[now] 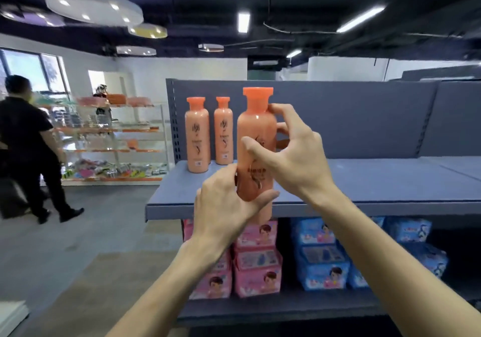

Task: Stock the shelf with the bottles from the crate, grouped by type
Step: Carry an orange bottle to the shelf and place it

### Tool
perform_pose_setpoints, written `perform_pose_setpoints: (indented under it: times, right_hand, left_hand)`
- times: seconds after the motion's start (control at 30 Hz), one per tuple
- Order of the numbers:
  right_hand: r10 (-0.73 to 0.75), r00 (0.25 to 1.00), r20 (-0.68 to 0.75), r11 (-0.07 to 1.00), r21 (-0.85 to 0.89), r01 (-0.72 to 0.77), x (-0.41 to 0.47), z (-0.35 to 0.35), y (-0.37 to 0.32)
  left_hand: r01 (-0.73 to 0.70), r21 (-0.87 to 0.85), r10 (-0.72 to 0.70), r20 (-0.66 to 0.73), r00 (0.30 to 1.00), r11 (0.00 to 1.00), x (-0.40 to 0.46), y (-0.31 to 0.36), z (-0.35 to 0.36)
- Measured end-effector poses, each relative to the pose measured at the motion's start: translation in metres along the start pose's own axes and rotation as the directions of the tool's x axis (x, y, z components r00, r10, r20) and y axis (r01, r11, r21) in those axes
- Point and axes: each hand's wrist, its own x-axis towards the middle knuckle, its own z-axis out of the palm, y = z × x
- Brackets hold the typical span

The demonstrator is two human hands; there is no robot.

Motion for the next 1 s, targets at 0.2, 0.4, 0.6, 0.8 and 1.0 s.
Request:
perform_pose_setpoints:
  times: [0.2,0.4,0.6,0.8,1.0]
  right_hand:
    - [-0.008,0.998,0.064,1.000,0.016,0.007,0.040,0.029,-0.003]
    - [0.051,0.966,0.254,0.996,0.063,-0.069,0.059,0.063,0.023]
    - [0.066,0.954,0.292,0.997,0.011,-0.072,0.076,0.099,0.056]
    - [0.114,0.906,0.407,0.993,-0.011,-0.120,0.108,0.118,0.083]
    - [0.140,0.903,0.407,0.990,-0.078,-0.118,0.136,0.138,0.101]
  left_hand:
    - [0.050,0.072,-0.050,-0.004,0.999,0.996,0.041,-0.027,-0.007]
    - [0.116,0.172,-0.131,0.079,0.988,0.978,0.057,-0.067,0.000]
    - [0.241,0.157,-0.262,0.132,0.956,0.958,0.074,-0.093,0.023]
    - [0.292,0.132,-0.308,0.122,0.944,0.947,0.101,-0.110,0.047]
    - [0.318,0.291,-0.363,0.114,0.925,0.902,0.129,-0.117,0.064]
